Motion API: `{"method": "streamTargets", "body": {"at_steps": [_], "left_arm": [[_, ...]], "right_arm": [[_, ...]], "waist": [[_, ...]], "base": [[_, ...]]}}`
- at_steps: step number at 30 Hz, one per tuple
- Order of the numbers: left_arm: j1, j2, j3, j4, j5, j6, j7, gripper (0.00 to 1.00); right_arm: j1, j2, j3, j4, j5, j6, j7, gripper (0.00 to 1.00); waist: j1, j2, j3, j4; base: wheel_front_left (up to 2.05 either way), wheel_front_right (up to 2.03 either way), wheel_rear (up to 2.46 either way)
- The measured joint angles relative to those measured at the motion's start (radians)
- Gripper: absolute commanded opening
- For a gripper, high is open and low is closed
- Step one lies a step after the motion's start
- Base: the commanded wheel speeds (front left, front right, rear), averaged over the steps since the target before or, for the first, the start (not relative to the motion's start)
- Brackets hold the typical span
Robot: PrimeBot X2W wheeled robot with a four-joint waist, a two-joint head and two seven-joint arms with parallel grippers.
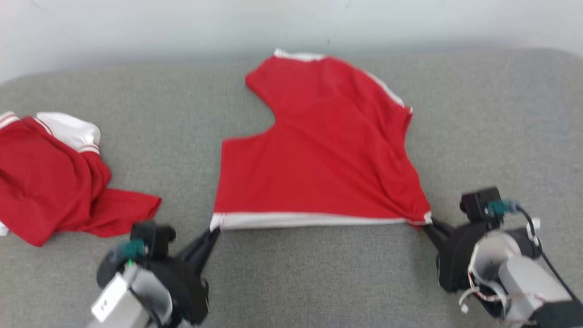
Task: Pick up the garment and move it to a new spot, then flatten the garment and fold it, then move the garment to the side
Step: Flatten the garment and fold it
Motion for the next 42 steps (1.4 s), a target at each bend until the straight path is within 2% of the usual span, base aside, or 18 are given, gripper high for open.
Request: {"method": "streamTargets", "body": {"at_steps": [5, 11, 17, 22, 29, 32, 35, 36, 37, 39, 42], "left_arm": [[0.110, 0.006, -0.022, -0.040, 0.003, 0.034, -0.018, 0.00], [0.213, 0.044, -0.030, -0.107, 0.000, 0.069, -0.017, 0.00], [0.237, 0.056, -0.028, -0.149, -0.011, 0.077, -0.002, 0.00], [0.233, 0.071, -0.040, -0.151, -0.016, 0.075, 0.053, 0.00], [0.063, 0.092, -0.065, -0.090, -0.080, 0.018, 0.318, 0.00], [-0.077, 0.091, -0.020, -0.053, -0.142, -0.004, 0.404, 0.00], [-0.257, 0.073, 0.058, -0.013, -0.211, -0.012, 0.465, 0.00], [-0.389, 0.052, 0.108, 0.018, -0.223, -0.012, 0.478, 0.00], [-0.461, 0.046, 0.123, 0.037, -0.217, -0.011, 0.478, 0.00], [-0.618, 0.039, 0.156, 0.063, -0.139, -0.002, 0.420, 0.00], [-0.841, -0.002, 0.227, 0.078, -0.026, 0.083, 0.268, 0.00]], "right_arm": [[0.109, -0.016, 0.001, -0.048, 0.000, 0.000, -0.010, 0.00], [0.236, -0.040, 0.003, -0.126, 0.013, -0.009, 0.008, 0.00], [0.256, -0.054, 0.012, -0.179, 0.025, -0.022, 0.057, 0.00], [0.225, -0.055, 0.044, -0.192, 0.024, -0.022, 0.136, 0.00], [0.015, -0.070, 0.109, -0.130, 0.036, -0.017, 0.418, 0.00], [-0.162, -0.053, 0.092, -0.087, 0.049, -0.019, 0.514, 0.00], [-0.376, -0.020, 0.042, -0.037, 0.066, -0.043, 0.575, 0.00], [-0.530, -0.005, 0.014, -0.009, 0.065, -0.046, 0.571, 0.00], [-0.609, 0.003, -0.004, 0.006, 0.059, -0.055, 0.552, 0.00], [-0.762, 0.013, -0.039, 0.023, 0.038, -0.054, 0.481, 0.00], [-0.950, 0.021, -0.090, 0.019, -0.032, -0.064, 0.263, 0.00]], "waist": [[0.0000, -0.0001, -0.072, 0.002], [0.0001, -0.0001, -0.159, 0.011], [0.0001, -0.0001, -0.184, 0.021], [0.0003, -0.0001, -0.167, 0.013], [0.0004, 0.0000, -0.108, -0.005], [0.0005, 0.0002, -0.076, -0.009], [0.0006, 0.0002, -0.039, -0.012], [0.0007, 0.0003, -0.012, -0.012], [0.0007, 0.0003, 0.001, -0.012], [0.0008, 0.0003, 0.029, -0.011], [0.0007, 0.0003, 0.071, -0.007]], "base": [[0.00, 0.00, 0.00], [0.00, 0.00, 0.00], [0.00, 0.00, 0.00], [0.00, 0.00, 0.00], [0.00, 0.00, 0.00], [0.00, 0.00, 0.00], [0.00, 0.00, 0.00], [0.00, 0.00, 0.00], [0.00, 0.00, 0.00], [0.00, 0.00, 0.00], [0.00, 0.00, 0.00]]}}
